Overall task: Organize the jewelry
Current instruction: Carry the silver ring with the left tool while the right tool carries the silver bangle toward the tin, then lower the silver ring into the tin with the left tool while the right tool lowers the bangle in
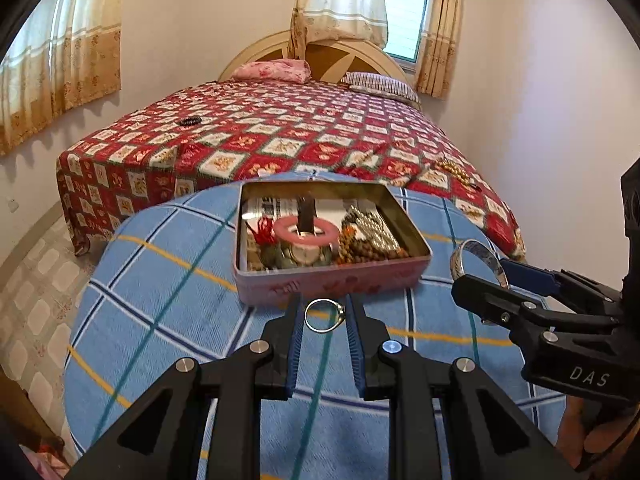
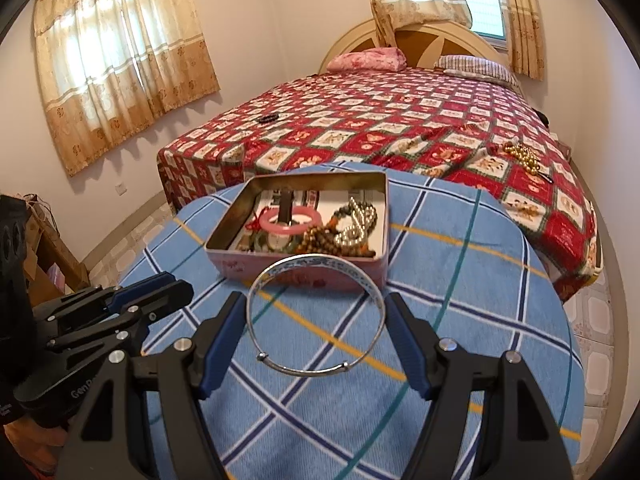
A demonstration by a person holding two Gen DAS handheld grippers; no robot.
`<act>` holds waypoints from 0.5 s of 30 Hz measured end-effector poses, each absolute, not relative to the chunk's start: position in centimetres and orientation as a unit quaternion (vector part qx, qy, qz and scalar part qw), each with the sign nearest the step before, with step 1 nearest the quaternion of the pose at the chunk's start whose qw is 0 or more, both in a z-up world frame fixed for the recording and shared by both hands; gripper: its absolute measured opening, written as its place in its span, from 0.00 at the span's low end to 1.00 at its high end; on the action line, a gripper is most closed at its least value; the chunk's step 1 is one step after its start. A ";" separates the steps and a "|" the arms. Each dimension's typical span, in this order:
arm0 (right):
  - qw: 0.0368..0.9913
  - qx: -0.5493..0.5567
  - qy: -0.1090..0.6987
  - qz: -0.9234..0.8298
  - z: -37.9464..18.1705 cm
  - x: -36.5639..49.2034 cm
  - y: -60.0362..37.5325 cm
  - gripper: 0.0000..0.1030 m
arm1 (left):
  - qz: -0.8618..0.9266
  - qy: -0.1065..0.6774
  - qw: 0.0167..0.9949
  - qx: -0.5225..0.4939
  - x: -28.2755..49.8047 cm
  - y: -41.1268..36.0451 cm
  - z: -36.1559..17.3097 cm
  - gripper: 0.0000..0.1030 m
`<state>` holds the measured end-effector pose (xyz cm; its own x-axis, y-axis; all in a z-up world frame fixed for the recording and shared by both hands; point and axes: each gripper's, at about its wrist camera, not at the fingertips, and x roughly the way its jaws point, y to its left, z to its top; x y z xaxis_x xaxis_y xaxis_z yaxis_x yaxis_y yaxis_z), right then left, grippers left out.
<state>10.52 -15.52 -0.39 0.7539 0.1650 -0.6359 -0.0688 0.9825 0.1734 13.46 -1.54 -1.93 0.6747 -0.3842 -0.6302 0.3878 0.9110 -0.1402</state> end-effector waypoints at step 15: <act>0.935 0.074 0.341 0.060 0.1 14.3 -15.7 0.71 | -0.206 0.347 0.915 0.005 17.7 -2.7 -2.1 0.20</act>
<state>14.27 -15.74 0.08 0.7597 0.1633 -0.6294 -0.0629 0.9819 0.1789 17.65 -2.73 -2.15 0.6751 -0.3730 -0.6365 0.3794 0.9155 -0.1340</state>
